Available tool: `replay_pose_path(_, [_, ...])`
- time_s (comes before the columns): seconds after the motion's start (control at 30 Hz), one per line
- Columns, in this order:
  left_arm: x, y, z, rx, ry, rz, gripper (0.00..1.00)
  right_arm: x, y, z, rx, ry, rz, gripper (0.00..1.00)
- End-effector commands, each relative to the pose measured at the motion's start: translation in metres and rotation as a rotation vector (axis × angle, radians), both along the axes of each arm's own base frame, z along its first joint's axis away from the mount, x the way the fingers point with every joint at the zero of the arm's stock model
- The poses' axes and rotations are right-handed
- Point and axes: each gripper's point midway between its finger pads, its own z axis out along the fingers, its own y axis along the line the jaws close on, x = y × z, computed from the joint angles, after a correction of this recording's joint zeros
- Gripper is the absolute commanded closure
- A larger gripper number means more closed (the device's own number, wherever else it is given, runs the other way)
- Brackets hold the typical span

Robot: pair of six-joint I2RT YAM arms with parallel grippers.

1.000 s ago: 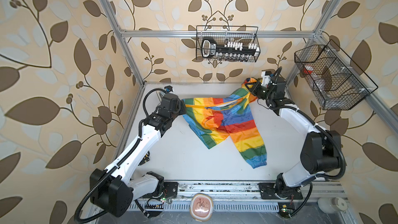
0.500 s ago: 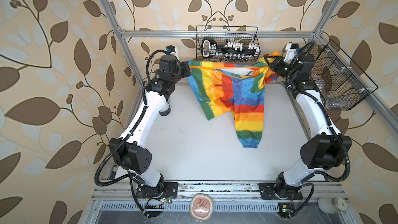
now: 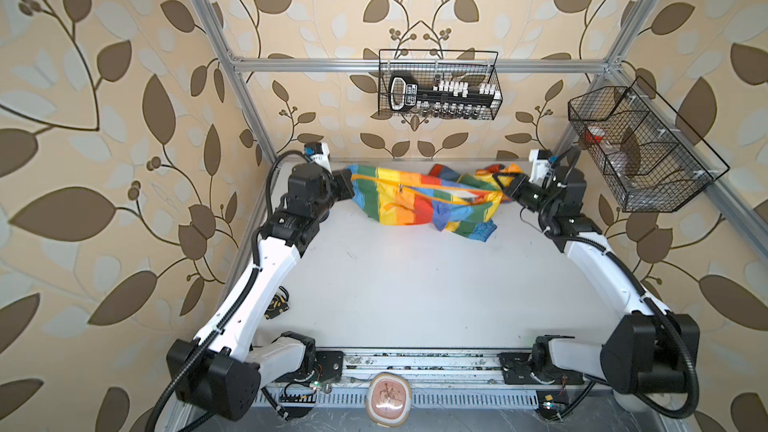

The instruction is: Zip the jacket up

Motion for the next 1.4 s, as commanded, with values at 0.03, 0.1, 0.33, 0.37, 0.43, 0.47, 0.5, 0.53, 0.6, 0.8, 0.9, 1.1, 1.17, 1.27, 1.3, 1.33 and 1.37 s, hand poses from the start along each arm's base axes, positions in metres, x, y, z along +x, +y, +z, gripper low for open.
replay_pose_path(0.03, [-0.039, 0.020, -0.017, -0.073, 0.017, 0.079, 1.00, -0.044, -0.016, -0.061, -0.134, 0.141, -0.080, 1.00])
replay_pose_path(0.1, [-0.054, 0.023, -0.036, -0.076, 0.064, 0.086, 1.00, -0.060, -0.019, -0.079, -0.176, 0.175, -0.103, 1.00])
replay_pose_path(0.33, [-0.065, 0.040, -0.107, -0.047, 0.193, 0.186, 1.00, -0.070, -0.012, -0.151, -0.219, 0.333, -0.088, 0.96])
replay_pose_path(0.37, [-0.064, 0.042, -0.114, -0.045, 0.205, 0.203, 1.00, -0.067, -0.009, -0.161, -0.218, 0.362, -0.072, 0.90])
replay_pose_path(0.43, [-0.059, 0.045, -0.125, -0.046, 0.233, 0.233, 1.00, -0.062, -0.005, -0.179, -0.219, 0.411, -0.042, 0.74])
replay_pose_path(0.47, [-0.057, 0.046, -0.127, -0.050, 0.237, 0.242, 1.00, -0.060, -0.005, -0.184, -0.225, 0.424, -0.039, 0.67])
replay_pose_path(0.5, [-0.054, 0.046, -0.128, -0.053, 0.246, 0.249, 1.00, -0.059, -0.005, -0.188, -0.232, 0.434, -0.038, 0.61])
replay_pose_path(0.53, [-0.051, 0.046, -0.128, -0.053, 0.252, 0.256, 1.00, -0.058, -0.006, -0.189, -0.237, 0.439, -0.039, 0.55])
replay_pose_path(0.6, [-0.045, 0.048, -0.126, -0.058, 0.249, 0.278, 1.00, -0.057, -0.011, -0.185, -0.242, 0.431, -0.056, 0.44])
replay_pose_path(0.8, [-0.031, 0.054, -0.121, -0.042, 0.250, 0.330, 1.00, -0.062, -0.041, -0.168, -0.261, 0.416, -0.123, 0.38])
replay_pose_path(0.9, [-0.025, 0.054, -0.120, -0.048, 0.248, 0.337, 1.00, -0.063, -0.058, -0.154, -0.301, 0.432, -0.193, 0.37])
replay_pose_path(1.1, [-0.020, 0.040, -0.126, -0.091, 0.276, 0.285, 1.00, -0.074, -0.092, -0.130, -0.354, 0.481, -0.305, 0.29])
replay_pose_path(1.17, [-0.022, 0.038, -0.129, -0.092, 0.288, 0.274, 1.00, -0.077, -0.088, -0.125, -0.298, 0.457, -0.253, 0.30])
replay_pose_path(1.27, [-0.027, 0.042, -0.128, -0.068, 0.293, 0.282, 1.00, -0.077, -0.077, -0.116, -0.273, 0.383, -0.189, 0.33])
replay_pose_path(1.3, [-0.029, 0.044, -0.127, -0.062, 0.289, 0.286, 1.00, -0.075, -0.068, -0.113, -0.249, 0.352, -0.153, 0.33])
replay_pose_path(1.33, [-0.031, 0.045, -0.127, -0.058, 0.288, 0.291, 1.00, -0.074, -0.062, -0.111, -0.232, 0.336, -0.127, 0.33])
replay_pose_path(1.37, [-0.032, 0.046, -0.126, -0.058, 0.285, 0.293, 1.00, -0.073, -0.057, -0.111, -0.226, 0.335, -0.107, 0.36])
